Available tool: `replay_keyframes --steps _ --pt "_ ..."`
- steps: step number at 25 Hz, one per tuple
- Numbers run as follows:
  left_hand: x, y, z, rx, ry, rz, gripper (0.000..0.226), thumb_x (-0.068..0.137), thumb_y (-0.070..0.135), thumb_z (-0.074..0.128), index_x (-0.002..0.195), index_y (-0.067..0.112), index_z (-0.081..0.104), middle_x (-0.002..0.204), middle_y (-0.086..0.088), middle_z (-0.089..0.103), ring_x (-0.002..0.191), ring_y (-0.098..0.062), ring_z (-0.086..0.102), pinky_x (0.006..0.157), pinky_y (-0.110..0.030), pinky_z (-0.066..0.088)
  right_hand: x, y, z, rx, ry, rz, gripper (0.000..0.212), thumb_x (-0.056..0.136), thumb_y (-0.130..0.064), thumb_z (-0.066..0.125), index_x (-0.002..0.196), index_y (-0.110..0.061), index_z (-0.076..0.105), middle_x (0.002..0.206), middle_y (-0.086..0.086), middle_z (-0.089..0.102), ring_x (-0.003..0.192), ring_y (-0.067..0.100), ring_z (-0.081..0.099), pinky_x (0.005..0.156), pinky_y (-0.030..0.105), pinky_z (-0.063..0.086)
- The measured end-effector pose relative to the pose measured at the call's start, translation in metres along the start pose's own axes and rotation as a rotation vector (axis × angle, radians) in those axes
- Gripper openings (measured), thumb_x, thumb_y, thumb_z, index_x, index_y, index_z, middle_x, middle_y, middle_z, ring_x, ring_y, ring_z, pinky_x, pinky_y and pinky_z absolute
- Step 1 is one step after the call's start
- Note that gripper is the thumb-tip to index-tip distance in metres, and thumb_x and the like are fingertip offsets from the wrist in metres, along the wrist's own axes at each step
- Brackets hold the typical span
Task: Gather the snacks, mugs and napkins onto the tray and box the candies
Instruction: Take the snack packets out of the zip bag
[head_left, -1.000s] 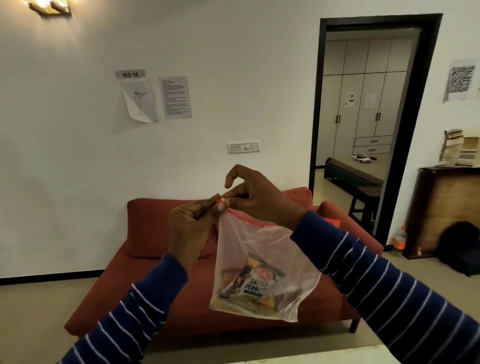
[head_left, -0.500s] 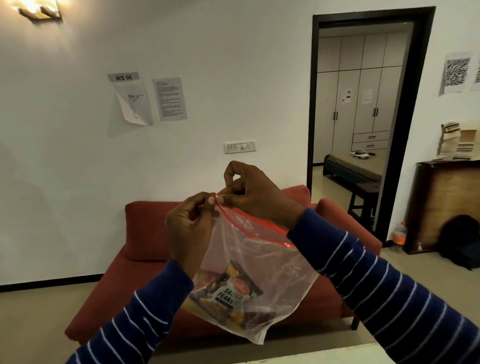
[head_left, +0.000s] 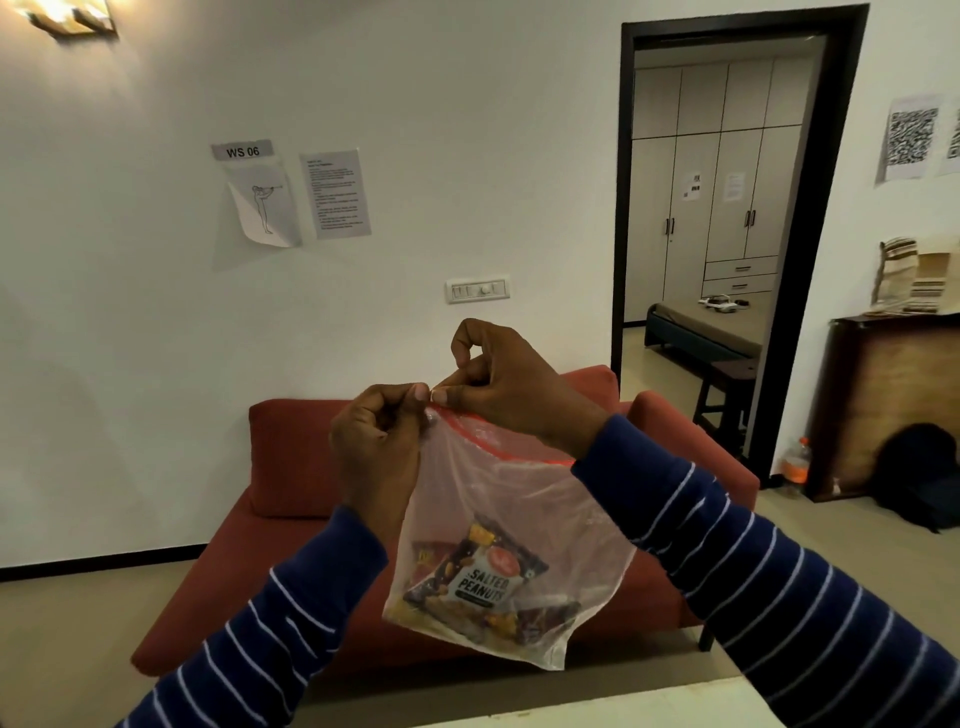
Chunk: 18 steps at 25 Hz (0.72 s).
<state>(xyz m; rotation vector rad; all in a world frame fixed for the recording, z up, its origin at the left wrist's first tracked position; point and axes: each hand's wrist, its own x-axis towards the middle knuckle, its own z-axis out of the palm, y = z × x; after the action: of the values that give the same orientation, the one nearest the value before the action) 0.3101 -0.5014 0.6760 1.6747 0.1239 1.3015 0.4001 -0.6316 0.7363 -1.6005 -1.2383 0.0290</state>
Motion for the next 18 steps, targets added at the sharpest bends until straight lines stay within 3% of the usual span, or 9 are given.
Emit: replay_keyframes --steps 3,8,11,16,18 --pt "0.005 -0.004 -0.004 0.046 0.062 -0.020 0.016 0.096 0.031 0.062 0.081 0.028 0.065 0.070 0.017 0.069 0.064 0.001 0.063 0.060 -0.015 0.055 -0.006 0.002 -0.006 -0.077 0.050 -0.008 0.039 0.085 -0.002 0.075 0.081 -0.020 0.042 0.077 0.010 0.078 0.068 0.006 0.074 0.063 0.019 0.055" --pt "0.020 -0.007 -0.022 0.041 0.113 -0.005 0.017 0.096 0.039 0.061 0.079 0.037 0.066 0.072 0.014 0.070 0.066 -0.007 0.066 0.061 -0.027 0.058 -0.022 0.014 -0.032 -0.091 0.115 0.051 0.038 0.086 -0.004 0.075 0.081 -0.020 0.041 0.081 0.010 0.079 0.075 0.012 0.076 0.064 0.030 0.057" --pt "0.033 -0.006 -0.038 0.082 0.151 -0.018 0.018 0.093 0.047 0.059 0.081 0.038 0.068 0.071 0.013 0.071 0.068 -0.013 0.068 0.061 -0.031 0.057 -0.031 0.025 -0.047 -0.046 0.145 0.096 0.039 0.085 -0.002 0.076 0.080 -0.019 0.041 0.085 0.013 0.079 0.083 0.021 0.077 0.072 0.040 0.059" --pt "0.047 0.000 -0.049 0.047 0.207 0.024 0.017 0.096 0.042 0.060 0.086 0.030 0.067 0.068 0.013 0.069 0.064 -0.005 0.066 0.058 -0.020 0.055 -0.050 0.045 -0.064 0.078 0.211 0.105 0.036 0.085 -0.002 0.076 0.080 -0.018 0.044 0.085 0.011 0.079 0.083 0.019 0.077 0.066 0.024 0.057" --pt "0.044 0.003 -0.046 0.077 0.188 0.034 0.019 0.095 0.048 0.058 0.085 0.034 0.067 0.070 0.015 0.069 0.067 -0.006 0.067 0.061 -0.020 0.055 -0.056 0.052 -0.062 0.035 0.230 0.106 0.033 0.085 -0.003 0.076 0.081 -0.017 0.046 0.081 0.010 0.078 0.078 0.018 0.077 0.063 0.025 0.056"
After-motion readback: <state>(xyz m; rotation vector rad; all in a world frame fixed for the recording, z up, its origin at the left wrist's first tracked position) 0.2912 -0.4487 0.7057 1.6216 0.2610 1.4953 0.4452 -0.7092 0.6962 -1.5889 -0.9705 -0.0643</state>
